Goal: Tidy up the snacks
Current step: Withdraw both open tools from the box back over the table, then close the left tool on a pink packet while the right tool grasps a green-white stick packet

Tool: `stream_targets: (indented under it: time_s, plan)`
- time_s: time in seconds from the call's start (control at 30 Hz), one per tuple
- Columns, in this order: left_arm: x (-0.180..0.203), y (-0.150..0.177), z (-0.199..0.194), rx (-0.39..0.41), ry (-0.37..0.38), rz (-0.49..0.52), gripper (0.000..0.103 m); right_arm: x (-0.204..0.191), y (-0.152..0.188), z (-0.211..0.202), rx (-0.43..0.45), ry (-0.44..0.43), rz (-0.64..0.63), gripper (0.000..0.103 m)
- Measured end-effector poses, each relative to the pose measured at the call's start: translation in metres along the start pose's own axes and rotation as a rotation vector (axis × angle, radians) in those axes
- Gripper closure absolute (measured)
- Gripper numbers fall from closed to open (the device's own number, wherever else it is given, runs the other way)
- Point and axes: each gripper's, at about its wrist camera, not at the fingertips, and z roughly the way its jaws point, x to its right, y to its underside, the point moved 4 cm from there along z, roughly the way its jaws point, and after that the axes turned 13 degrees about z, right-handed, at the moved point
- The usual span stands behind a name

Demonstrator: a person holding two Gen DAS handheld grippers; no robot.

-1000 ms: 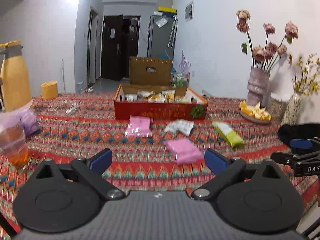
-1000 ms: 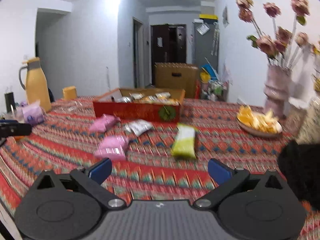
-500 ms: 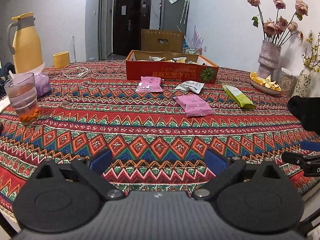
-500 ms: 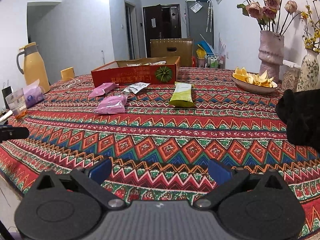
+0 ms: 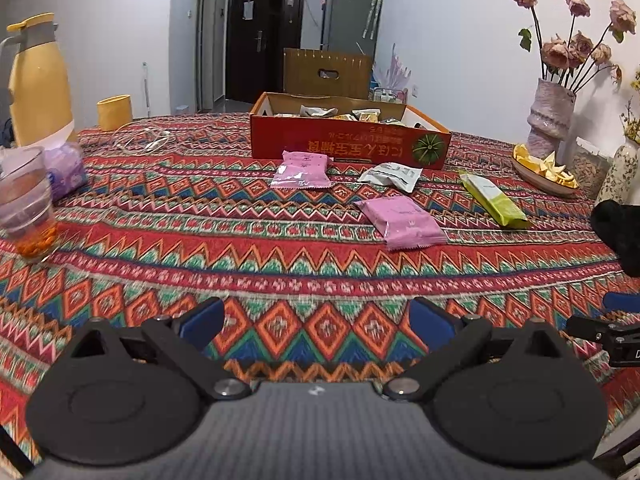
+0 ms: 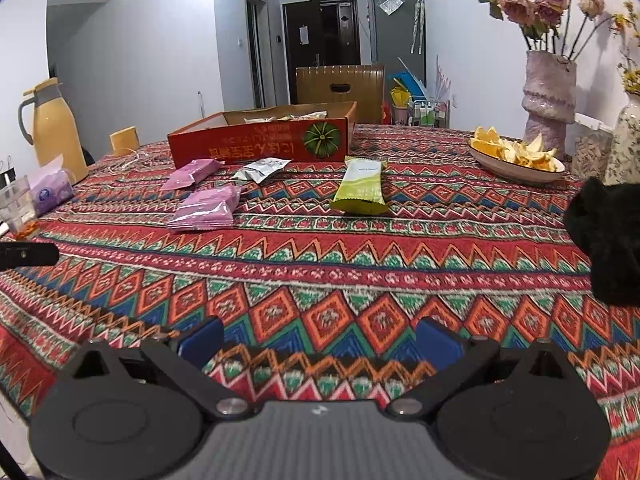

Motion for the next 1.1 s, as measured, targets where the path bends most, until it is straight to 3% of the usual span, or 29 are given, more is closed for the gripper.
stream_targets:
  time_s: [0.23, 0.5, 0.7, 0.87, 1.0, 1.1]
  plan:
    - [-0.011, -0.032, 0.05, 0.002, 0.013, 0.027, 0.003, -0.004, -0.035, 0.042, -0.019, 0.028, -0.02, 0.001]
    - [-0.033, -0.084, 0.143, -0.034, 0.084, 0.025, 0.003, 0.009, -0.095, 0.111, -0.054, 0.003, 0.034, 0.004]
    - [-0.043, -0.12, 0.199, -0.03, 0.051, 0.047, 0.003, 0.016, -0.129, 0.171, -0.088, 0.028, 0.057, 0.009]
    - [-0.048, -0.134, 0.233, -0.04, 0.089, 0.038, 0.014, 0.02, -0.145, 0.199, -0.077, 0.044, 0.067, 0.016]
    - [-0.052, -0.135, 0.252, -0.058, 0.101, 0.018, 0.024, 0.018, -0.154, 0.212, -0.063, 0.042, 0.063, 0.04]
    - [-0.055, -0.132, 0.258, -0.066, 0.117, 0.001, 0.024, 0.014, -0.155, 0.216, -0.058, 0.066, 0.024, 0.042]
